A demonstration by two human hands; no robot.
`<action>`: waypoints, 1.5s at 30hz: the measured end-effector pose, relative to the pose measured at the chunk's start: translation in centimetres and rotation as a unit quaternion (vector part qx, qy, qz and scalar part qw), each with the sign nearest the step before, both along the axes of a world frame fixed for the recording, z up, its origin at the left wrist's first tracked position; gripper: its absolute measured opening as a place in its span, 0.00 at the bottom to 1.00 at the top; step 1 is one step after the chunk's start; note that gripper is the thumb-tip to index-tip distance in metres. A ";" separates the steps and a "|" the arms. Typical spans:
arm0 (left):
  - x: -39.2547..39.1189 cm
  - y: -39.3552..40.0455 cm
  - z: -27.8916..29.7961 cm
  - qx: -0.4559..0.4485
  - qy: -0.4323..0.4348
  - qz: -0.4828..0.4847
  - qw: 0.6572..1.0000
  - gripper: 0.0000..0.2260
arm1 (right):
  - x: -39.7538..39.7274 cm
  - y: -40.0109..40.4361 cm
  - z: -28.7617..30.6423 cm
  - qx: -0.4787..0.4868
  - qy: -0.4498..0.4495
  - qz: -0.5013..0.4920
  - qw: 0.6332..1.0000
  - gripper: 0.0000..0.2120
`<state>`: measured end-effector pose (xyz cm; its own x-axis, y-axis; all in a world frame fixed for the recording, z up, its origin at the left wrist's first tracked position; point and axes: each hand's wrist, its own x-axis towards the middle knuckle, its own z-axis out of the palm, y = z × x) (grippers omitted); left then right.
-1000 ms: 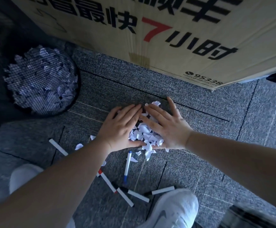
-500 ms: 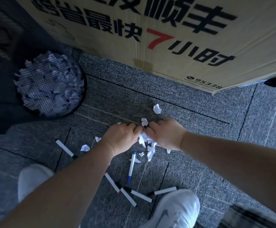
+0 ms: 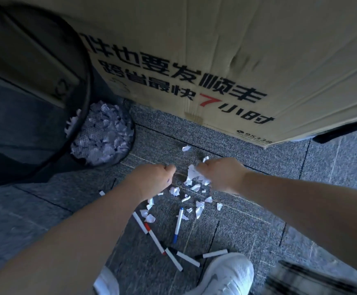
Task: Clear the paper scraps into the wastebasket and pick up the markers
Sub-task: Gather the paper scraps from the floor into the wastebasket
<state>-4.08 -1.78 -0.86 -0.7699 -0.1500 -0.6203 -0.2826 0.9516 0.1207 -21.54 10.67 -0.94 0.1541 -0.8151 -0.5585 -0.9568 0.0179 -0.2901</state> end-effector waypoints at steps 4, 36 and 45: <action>-0.4 -1.2 4.3 -0.030 0.017 0.027 0.999 0.06 | -0.7 -1.6 4.7 -0.017 0.016 -0.003 1.000 0.12; 12.3 -14.7 21.2 -0.127 0.318 0.352 0.871 0.08 | 14.3 -23.0 22.2 -0.224 -0.037 -0.119 0.967 0.08; 13.8 -15.2 19.8 -0.119 0.060 0.362 0.923 0.41 | 13.0 -22.8 19.8 -0.190 0.038 -0.028 0.981 0.36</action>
